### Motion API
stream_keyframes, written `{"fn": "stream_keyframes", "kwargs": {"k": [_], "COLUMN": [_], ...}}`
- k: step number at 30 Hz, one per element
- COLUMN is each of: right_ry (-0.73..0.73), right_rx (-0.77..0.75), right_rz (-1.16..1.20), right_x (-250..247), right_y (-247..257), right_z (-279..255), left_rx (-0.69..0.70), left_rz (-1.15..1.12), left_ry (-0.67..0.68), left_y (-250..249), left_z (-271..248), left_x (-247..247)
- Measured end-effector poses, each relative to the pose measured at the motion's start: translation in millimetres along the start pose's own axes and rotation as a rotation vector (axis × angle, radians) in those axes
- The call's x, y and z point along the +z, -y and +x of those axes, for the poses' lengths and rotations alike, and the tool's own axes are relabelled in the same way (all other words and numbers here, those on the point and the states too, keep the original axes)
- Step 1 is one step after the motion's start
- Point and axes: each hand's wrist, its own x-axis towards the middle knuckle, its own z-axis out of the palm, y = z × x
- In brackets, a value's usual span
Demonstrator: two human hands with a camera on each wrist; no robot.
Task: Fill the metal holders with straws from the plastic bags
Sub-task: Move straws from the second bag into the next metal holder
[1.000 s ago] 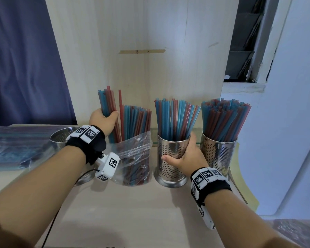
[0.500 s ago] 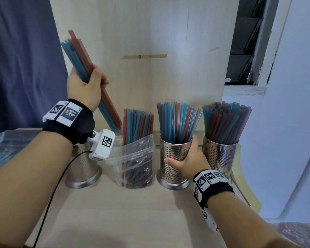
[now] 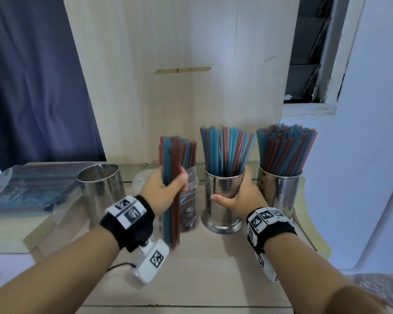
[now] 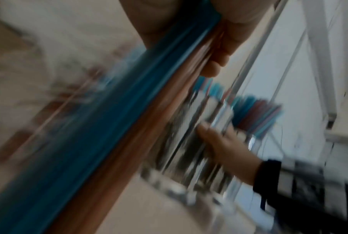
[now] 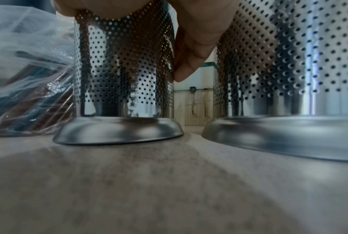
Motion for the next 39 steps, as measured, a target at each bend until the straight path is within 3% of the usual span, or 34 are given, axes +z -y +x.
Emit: {"fn": "stream_keyframes", "kwargs": {"k": [2, 6, 11, 18, 22, 25, 31, 34, 39], "right_ry": [-0.001, 0.008, 0.005, 0.013, 0.007, 0.006, 0.013, 0.005, -0.005], "right_rx": [-0.005, -0.007, -0.018, -0.014, -0.013, -0.004, -0.001, -0.005, -0.008], "right_rz": [0.007, 0.016, 0.018, 0.049, 0.057, 0.057, 0.032, 0.036, 0.046], "right_x": [0, 0, 0, 0, -1, 0, -2, -2, -1], "right_y": [0, -1, -2, -2, -1, -2, 1, 1, 0], "right_z": [0, 1, 1, 1, 0, 0, -1, -1, -1], "left_rx": [-0.002, 0.031, -0.014, 0.169, 0.247, 0.228, 0.028, 0.002, 0.047], "left_rz": [0.031, -0.059, 0.043, -0.105, -0.377, -0.508, -0.154, -0.03, -0.007], "left_ry": [0.081, -0.071, 0.066, -0.072, -0.158, -0.201, -0.254, -0.203, -0.142], "left_y": [14, 23, 26, -67, -114, -123, -78, -54, -37], "left_z": [-9, -6, -12, 41, 80, 101, 108, 102, 97], "left_x": [7, 5, 12, -2, -1, 11, 55, 67, 76]}}
